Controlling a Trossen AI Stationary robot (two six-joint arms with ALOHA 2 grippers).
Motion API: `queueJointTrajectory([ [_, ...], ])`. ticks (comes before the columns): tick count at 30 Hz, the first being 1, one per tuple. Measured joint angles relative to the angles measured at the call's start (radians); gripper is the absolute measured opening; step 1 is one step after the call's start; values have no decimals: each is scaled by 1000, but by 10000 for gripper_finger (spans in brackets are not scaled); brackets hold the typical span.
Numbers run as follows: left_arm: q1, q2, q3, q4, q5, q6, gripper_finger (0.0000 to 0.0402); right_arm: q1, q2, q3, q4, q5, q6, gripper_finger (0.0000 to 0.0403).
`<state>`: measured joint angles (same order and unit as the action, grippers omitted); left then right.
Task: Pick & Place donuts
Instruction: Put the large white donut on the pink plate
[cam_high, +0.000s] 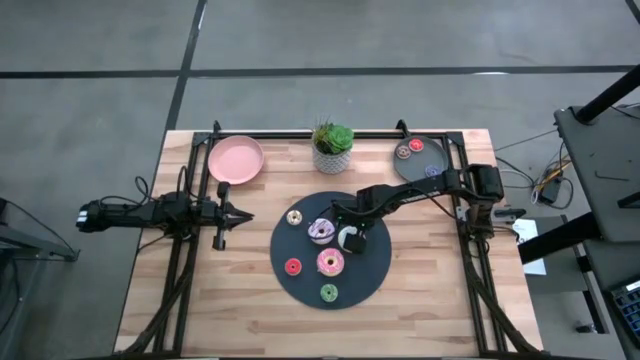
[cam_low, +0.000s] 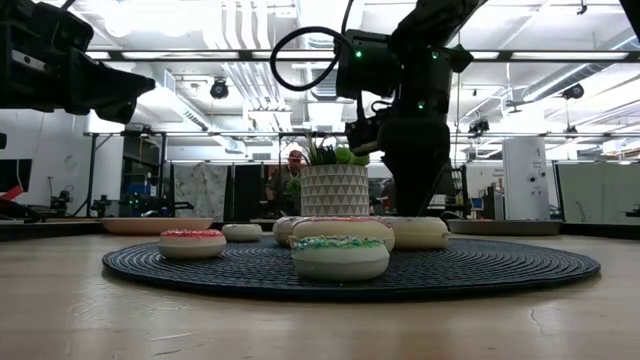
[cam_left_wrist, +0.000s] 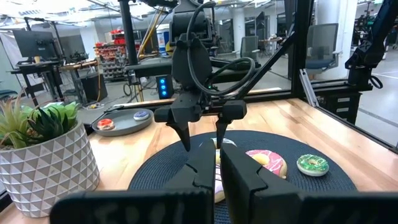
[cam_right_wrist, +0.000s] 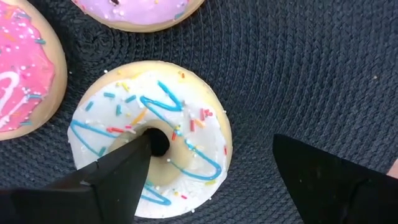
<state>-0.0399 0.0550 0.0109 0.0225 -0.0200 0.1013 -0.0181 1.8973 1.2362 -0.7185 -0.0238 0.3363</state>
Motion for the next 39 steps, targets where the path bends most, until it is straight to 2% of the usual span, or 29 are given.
queueJointTrajectory([
  [39,0,0,0,0,0,0,0,0,2,-21,-8,-30,4,324],
])
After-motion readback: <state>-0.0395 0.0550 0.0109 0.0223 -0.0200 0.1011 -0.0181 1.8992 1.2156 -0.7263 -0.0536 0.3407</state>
